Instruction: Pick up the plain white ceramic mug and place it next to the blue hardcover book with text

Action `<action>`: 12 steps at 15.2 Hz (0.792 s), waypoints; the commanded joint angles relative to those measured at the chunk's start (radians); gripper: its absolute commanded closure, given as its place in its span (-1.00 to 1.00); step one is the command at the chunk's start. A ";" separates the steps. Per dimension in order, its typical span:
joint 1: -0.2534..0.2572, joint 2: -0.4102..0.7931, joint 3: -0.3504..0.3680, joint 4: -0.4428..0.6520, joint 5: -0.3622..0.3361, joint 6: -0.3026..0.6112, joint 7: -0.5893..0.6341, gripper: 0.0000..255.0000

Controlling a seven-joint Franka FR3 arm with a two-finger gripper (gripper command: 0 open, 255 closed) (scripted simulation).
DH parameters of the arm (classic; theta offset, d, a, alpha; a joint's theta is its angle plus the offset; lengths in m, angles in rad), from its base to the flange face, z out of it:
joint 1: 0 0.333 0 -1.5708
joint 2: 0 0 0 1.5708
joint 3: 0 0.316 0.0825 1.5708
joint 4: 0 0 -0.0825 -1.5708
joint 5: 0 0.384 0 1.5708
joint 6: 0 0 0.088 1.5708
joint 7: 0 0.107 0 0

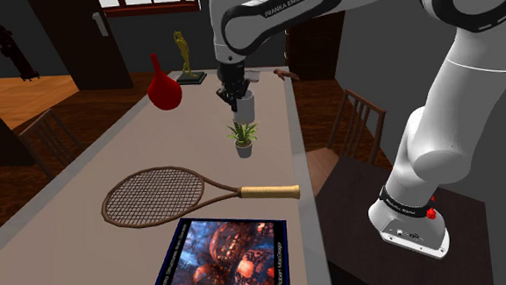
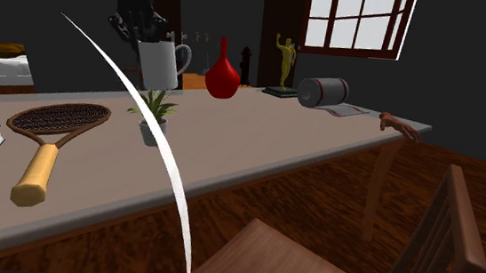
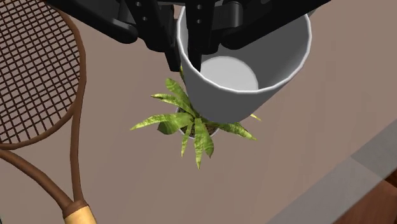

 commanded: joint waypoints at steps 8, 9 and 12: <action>0.105 0.064 0.109 0.059 -0.020 -0.008 0.223 1.00; 0.117 0.076 0.121 0.071 -0.024 -0.010 0.247 1.00; 0.153 0.118 0.153 0.115 -0.037 -0.018 0.320 1.00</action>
